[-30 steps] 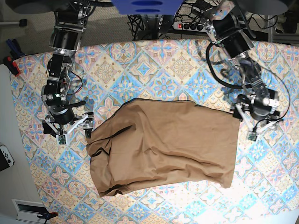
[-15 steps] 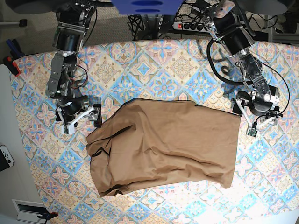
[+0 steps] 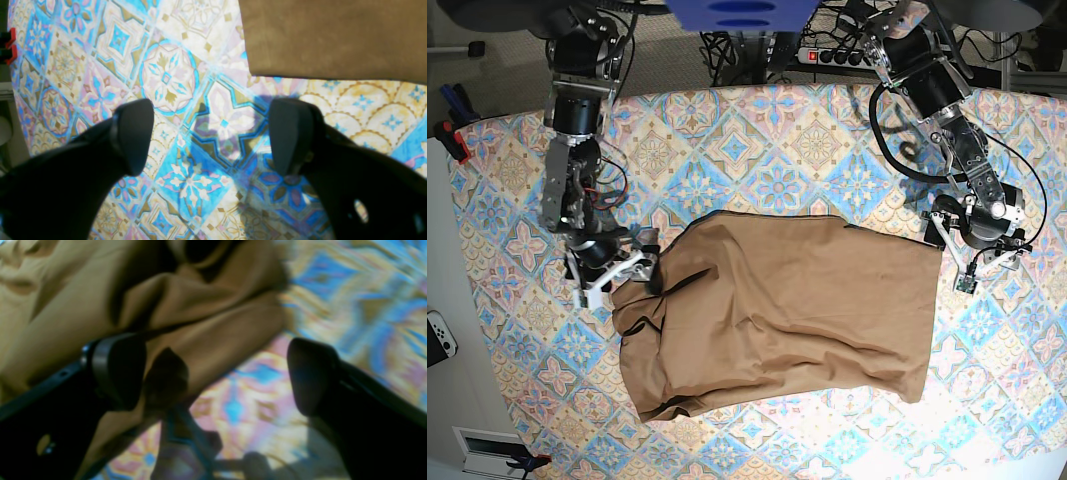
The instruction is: Layout the t-shirt on the table in an organized manner, then fold the t-shirt properly
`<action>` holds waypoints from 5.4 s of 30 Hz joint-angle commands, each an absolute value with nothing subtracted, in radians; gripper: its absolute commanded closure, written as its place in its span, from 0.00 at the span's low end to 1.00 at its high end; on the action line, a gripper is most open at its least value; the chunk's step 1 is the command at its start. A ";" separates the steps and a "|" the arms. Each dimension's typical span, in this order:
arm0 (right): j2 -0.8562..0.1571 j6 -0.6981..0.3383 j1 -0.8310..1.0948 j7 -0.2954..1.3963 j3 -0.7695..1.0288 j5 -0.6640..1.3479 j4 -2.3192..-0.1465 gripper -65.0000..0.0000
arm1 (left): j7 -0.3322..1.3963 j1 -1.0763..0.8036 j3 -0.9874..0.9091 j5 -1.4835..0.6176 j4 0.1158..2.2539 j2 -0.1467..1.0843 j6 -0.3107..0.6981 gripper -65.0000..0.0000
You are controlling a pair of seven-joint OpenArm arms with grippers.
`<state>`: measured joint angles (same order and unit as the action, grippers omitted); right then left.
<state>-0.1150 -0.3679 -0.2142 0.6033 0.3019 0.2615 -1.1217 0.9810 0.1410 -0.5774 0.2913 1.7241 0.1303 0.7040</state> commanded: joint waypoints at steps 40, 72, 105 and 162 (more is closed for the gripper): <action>-0.119 -0.371 -0.154 0.700 0.397 0.272 -1.389 0.53 | 0.969 0.157 -0.578 0.286 1.742 0.134 0.698 0.20; -0.088 -0.375 -0.156 0.699 0.211 0.274 -1.147 0.53 | 0.967 0.162 -0.581 0.286 1.742 0.140 0.698 0.20; -0.139 -0.374 -0.154 0.734 0.105 0.081 -1.297 0.13 | 0.967 0.156 -0.578 0.288 1.742 0.139 0.698 0.20; 0.117 -0.369 -0.200 0.834 -0.360 -0.697 -1.346 0.98 | 0.966 0.156 -0.578 0.288 1.742 0.137 0.698 0.20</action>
<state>0.1047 -0.3763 -0.1699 0.8352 -0.3618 -0.6910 -1.3258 0.9798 0.1379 -0.5781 0.2913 1.7241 0.1276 0.7036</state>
